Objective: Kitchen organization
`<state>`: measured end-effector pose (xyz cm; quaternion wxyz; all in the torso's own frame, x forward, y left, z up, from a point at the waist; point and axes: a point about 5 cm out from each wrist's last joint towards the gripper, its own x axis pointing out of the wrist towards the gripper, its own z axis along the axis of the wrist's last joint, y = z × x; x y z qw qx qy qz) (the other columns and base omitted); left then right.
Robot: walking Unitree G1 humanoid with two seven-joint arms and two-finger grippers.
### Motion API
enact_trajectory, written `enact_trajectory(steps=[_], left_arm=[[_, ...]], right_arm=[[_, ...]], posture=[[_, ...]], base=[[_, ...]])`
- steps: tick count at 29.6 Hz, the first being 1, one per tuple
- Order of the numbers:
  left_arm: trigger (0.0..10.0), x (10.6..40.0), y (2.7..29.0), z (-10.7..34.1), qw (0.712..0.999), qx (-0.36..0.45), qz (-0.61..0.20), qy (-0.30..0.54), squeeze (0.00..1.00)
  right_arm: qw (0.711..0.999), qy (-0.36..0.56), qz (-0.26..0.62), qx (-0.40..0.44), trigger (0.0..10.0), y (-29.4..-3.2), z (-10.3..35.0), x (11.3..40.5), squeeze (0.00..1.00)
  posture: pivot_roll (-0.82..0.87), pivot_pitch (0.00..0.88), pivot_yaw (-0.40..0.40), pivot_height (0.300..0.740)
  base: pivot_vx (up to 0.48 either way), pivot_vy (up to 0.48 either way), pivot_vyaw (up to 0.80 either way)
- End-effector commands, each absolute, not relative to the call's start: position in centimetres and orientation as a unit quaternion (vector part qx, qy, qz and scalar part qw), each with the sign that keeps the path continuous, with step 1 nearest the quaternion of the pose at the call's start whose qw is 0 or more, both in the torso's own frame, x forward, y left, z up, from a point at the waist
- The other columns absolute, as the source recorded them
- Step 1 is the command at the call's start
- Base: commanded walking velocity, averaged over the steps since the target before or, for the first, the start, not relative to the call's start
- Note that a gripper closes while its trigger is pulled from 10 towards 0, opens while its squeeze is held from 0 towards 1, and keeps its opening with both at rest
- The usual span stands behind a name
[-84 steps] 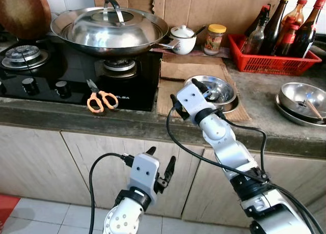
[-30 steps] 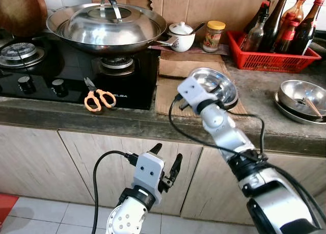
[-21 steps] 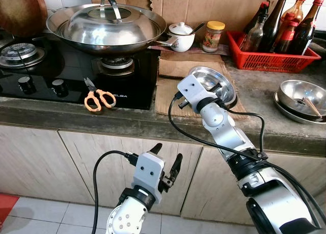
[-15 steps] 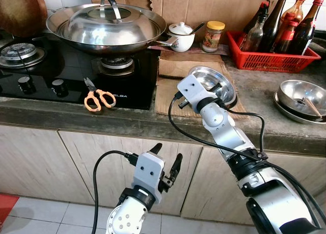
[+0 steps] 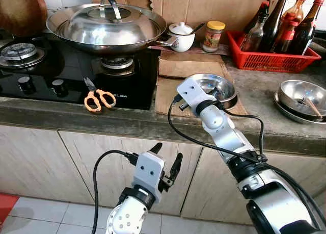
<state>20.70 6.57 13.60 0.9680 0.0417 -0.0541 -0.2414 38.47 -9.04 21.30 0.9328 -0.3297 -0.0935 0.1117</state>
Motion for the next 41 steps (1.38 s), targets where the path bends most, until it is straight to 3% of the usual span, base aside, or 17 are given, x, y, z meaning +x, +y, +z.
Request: enact_trajectory(steps=[1,9,10,12,13,41], left_arm=[[10.0,20.7,6.4,13.5,0.966,0.039,-0.248,-0.056,0.0],[10.0,20.7,6.4,13.5,0.966,0.038,-0.25,-0.055,0.0],[10.0,20.8,6.4,13.5,0.966,0.038,-0.25,-0.055,0.0],[10.0,20.8,6.4,13.5,0.966,0.038,-0.25,-0.056,0.0],[10.0,20.8,6.4,13.5,0.966,0.038,-0.25,-0.056,0.0],[10.0,20.8,6.4,13.6,0.967,0.036,-0.248,-0.056,0.0]], right_arm=[[0.933,-0.097,0.113,-0.327,10.0,-9.2,21.4,38.5,0.0],[0.932,-0.096,0.127,-0.326,10.0,-9.0,21.3,38.4,0.0],[0.931,-0.093,0.13,-0.327,10.0,-8.9,21.1,38.4,0.09],[0.931,-0.091,0.132,-0.328,10.0,-8.9,21.0,38.3,0.09],[0.931,-0.083,0.133,-0.331,10.0,-9.0,20.7,38.4,0.0],[0.93,-0.07,0.115,-0.342,10.0,-9.7,20.8,38.8,0.0]], posture=[[0.06,0.041,-0.09,0.74],[0.06,0.042,-0.089,0.74],[0.06,0.045,-0.088,0.74],[0.06,0.045,-0.088,0.74],[0.06,0.047,-0.092,0.74],[0.06,0.056,-0.091,0.74]], base=[[0.0,0.0,0.0],[0.0,0.0,0.0],[0.0,0.0,0.0],[0.0,0.0,0.0],[0.0,0.0,0.0],[0.0,0.0,0.0]])
